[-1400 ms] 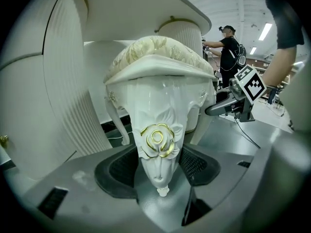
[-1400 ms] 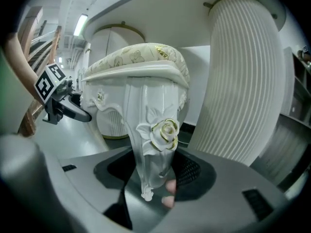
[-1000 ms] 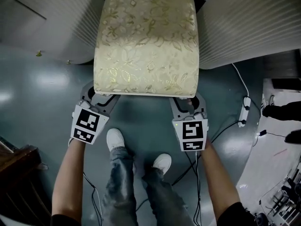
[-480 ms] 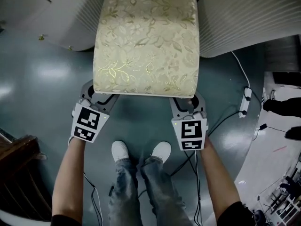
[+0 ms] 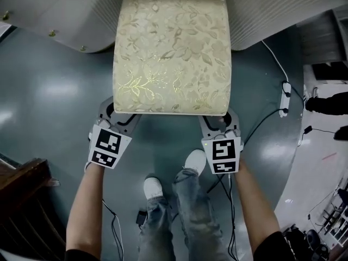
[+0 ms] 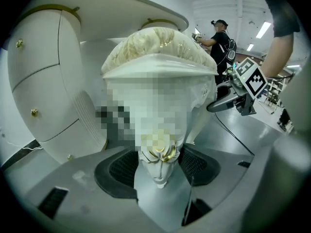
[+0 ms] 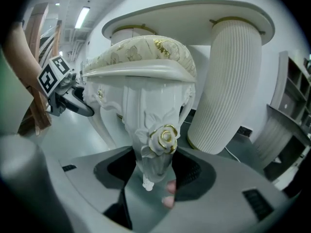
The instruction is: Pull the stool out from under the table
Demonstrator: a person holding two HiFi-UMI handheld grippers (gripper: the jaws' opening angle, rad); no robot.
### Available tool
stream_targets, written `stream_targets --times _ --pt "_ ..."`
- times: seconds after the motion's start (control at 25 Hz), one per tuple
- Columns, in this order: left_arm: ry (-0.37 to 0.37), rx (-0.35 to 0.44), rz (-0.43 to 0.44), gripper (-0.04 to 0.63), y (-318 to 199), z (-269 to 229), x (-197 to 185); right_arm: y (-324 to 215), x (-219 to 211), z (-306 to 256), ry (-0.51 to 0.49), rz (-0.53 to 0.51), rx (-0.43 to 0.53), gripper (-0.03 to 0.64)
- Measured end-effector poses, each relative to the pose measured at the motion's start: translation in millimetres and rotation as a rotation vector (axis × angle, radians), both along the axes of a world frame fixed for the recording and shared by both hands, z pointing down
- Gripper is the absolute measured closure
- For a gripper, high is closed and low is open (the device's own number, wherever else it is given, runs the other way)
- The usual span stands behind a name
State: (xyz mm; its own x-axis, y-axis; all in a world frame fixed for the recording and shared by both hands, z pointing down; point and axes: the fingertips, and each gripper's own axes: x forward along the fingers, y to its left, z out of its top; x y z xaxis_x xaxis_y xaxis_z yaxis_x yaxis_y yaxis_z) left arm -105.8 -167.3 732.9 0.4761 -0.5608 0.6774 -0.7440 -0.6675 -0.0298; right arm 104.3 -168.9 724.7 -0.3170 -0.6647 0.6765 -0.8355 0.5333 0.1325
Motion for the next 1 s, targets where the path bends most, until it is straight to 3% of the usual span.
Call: stream_targets --times 0.24,1.0 --pt "0.005 -0.012 0.044 0.336 -1.6 -4.3 -4.2 5.3 -4.1 -3.4 0.004 0.033 -0.012 0.328" --pt "-0.005 -0.013 0.032 0.336 -0.9 -4.5 -5.1 3.8 -4.7 -1.5 -0.018 0.033 -0.007 0.33"
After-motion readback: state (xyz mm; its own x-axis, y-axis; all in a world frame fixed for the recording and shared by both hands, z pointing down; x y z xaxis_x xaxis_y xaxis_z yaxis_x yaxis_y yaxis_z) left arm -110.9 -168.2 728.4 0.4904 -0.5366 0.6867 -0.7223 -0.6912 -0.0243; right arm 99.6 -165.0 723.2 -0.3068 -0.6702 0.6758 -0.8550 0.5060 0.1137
